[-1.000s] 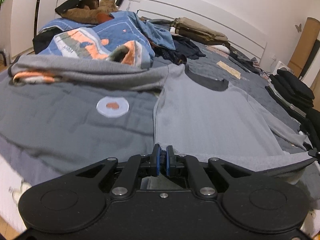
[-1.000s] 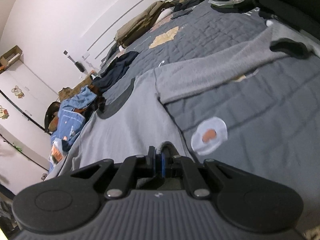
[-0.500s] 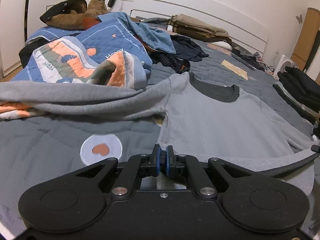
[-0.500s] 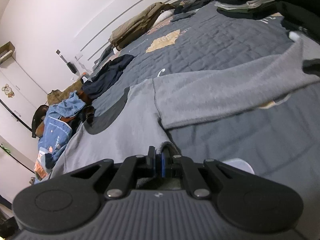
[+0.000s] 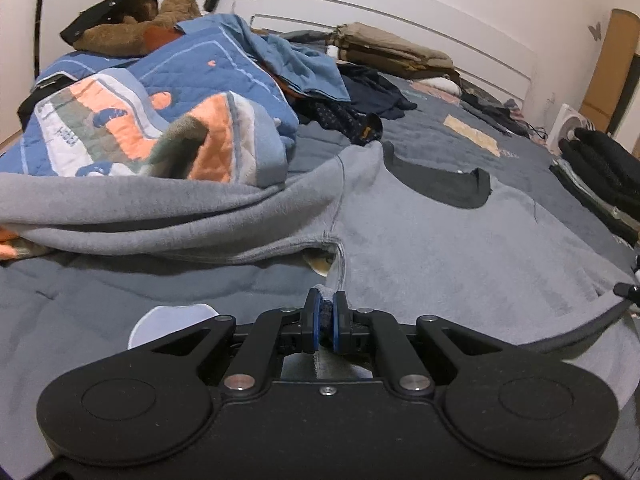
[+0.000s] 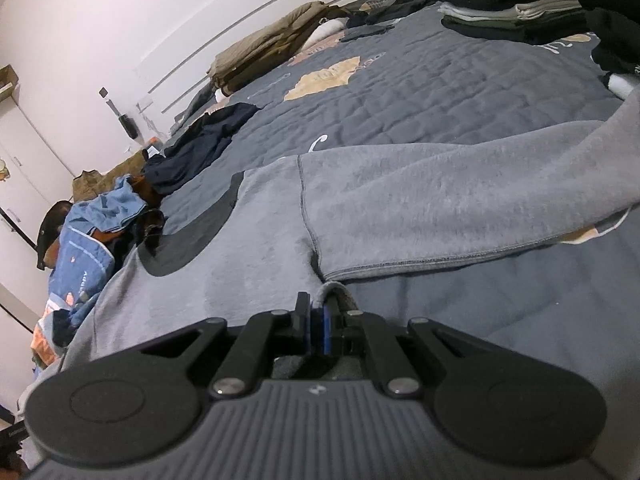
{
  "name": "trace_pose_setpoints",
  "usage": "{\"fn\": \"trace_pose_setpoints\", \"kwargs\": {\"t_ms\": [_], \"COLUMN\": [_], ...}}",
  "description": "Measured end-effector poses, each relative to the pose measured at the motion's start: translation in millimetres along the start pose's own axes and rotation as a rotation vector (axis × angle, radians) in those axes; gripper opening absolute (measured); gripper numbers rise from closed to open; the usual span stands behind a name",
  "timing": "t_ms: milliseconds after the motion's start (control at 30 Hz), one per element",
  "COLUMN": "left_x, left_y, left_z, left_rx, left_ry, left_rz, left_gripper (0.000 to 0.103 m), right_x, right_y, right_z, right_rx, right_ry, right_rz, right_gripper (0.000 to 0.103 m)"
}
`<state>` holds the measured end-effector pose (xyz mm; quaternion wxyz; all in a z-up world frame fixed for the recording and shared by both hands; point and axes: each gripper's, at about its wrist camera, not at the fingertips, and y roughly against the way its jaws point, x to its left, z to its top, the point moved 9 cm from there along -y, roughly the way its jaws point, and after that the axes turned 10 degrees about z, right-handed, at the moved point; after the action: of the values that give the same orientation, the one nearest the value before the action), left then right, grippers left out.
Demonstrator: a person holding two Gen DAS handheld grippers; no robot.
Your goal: Fold clothes
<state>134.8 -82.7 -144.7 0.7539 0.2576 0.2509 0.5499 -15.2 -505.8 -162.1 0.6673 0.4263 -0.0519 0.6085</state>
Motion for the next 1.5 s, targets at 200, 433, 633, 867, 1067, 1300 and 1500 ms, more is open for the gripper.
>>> {"fn": "trace_pose_setpoints", "kwargs": {"t_ms": [200,433,633,867,1067,1300,1500], "left_x": [21,12,-9,-7,-11,5,24], "left_y": [17,45,61,83,100,102,92], "left_z": [12,7,-14,-51,-72,-82,-90], "left_rx": [-0.062,-0.074,-0.067,-0.035,-0.030,0.001,0.069], "left_ry": [0.060,0.065,0.038,0.089,0.049,0.201,0.415], "left_rz": [0.027,-0.043,-0.079,-0.087,-0.087,-0.113,-0.169], "left_gripper": [0.046,0.050,0.050,0.058,0.058,0.058,0.058], "right_x": [8,29,35,43,48,35,20], "right_y": [6,46,54,71,93,115,119], "right_z": [5,30,14,-25,-53,-78,-90], "right_rx": [-0.005,-0.150,-0.090,-0.019,0.006,-0.001,0.009], "right_ry": [0.054,0.159,0.108,0.075,0.073,-0.014,-0.123], "right_rz": [-0.004,-0.033,-0.004,0.002,-0.002,-0.017,0.006], "right_gripper": [0.017,0.065,0.065,0.065,0.065,0.065,0.066]}}
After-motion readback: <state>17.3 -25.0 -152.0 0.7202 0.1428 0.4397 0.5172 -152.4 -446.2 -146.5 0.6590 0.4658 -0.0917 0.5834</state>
